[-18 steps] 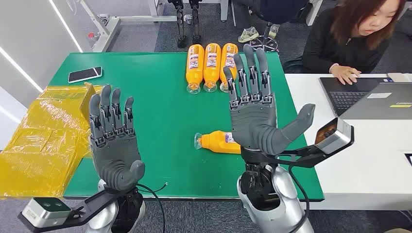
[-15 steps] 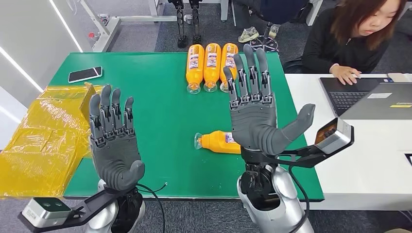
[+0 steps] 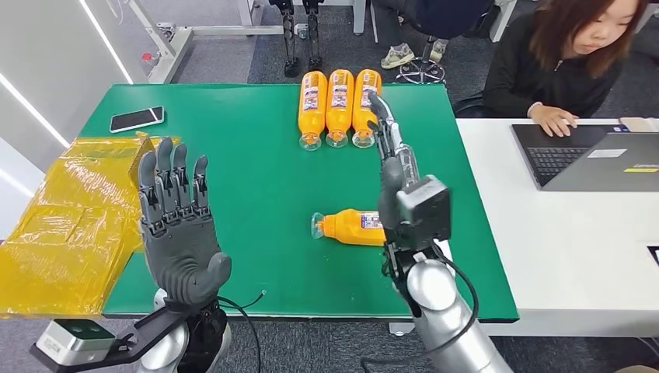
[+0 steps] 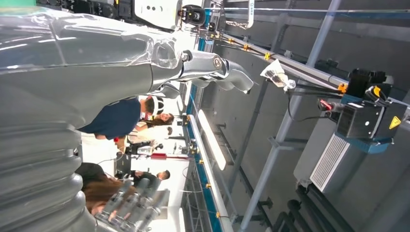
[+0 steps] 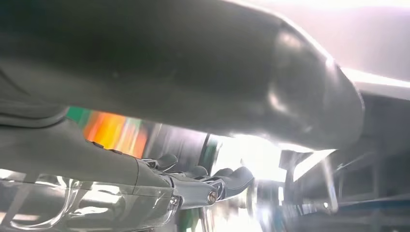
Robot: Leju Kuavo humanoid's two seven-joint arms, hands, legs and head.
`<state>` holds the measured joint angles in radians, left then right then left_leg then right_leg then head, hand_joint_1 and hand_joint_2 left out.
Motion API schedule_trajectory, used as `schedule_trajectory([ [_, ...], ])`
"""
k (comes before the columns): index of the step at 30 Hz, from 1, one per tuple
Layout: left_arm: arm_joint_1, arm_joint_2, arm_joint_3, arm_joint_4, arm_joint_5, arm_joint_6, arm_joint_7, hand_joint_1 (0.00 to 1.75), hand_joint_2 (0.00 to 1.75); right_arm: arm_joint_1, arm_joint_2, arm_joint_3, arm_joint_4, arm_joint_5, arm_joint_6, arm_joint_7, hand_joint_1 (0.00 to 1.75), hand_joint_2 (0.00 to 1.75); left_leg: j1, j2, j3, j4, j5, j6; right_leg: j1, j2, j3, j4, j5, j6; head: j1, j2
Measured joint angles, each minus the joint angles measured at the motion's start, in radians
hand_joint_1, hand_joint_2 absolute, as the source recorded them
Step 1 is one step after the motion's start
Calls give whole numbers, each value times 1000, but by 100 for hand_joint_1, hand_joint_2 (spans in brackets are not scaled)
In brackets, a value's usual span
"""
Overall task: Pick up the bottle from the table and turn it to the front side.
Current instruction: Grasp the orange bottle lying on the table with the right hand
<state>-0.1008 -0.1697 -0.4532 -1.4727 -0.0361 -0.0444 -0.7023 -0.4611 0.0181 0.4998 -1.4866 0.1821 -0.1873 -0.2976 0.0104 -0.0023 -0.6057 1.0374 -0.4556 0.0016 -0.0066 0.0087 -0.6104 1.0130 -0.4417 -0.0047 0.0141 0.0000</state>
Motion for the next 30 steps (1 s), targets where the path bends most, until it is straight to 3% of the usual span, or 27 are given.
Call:
schedule_trajectory([
  [5, 8, 8, 0, -3, 0, -1, 0, 0, 175, -202, -135, -3, 266, 259, -62, 13, 0, 0, -1, -1, -2, 2, 2, 3, -1, -2, 0, 0, 3, 2, 0, 0],
  [9, 11, 11, 0, -3, -1, 4, 0, 0, 175, -348, -177, -1, 410, 389, -38, 79, 0, 0, -1, -1, -2, 2, 2, 3, -1, -1, 0, 0, 3, 2, 0, 0],
  [18, 13, 21, 0, -4, 0, 20, 0, 0, 175, -545, -182, 60, 641, 430, 178, 118, 0, 0, 0, -2, -2, 2, 2, 3, 0, -2, -1, 0, 3, 2, 0, 0],
  [24, 15, 26, 0, -6, 1, 14, 0, 0, 175, -627, -155, 147, 782, 409, 468, 89, 0, 0, 0, -2, -3, 2, 2, 3, 0, -2, -1, 0, 3, 2, 0, 0],
  [30, 15, 27, 0, -6, 5, -8, 0, 0, 175, -652, -126, 236, 880, 392, 650, 75, 0, 0, 0, -3, -3, 2, 2, 2, 0, -2, -1, 0, 3, 2, 0, 0],
])
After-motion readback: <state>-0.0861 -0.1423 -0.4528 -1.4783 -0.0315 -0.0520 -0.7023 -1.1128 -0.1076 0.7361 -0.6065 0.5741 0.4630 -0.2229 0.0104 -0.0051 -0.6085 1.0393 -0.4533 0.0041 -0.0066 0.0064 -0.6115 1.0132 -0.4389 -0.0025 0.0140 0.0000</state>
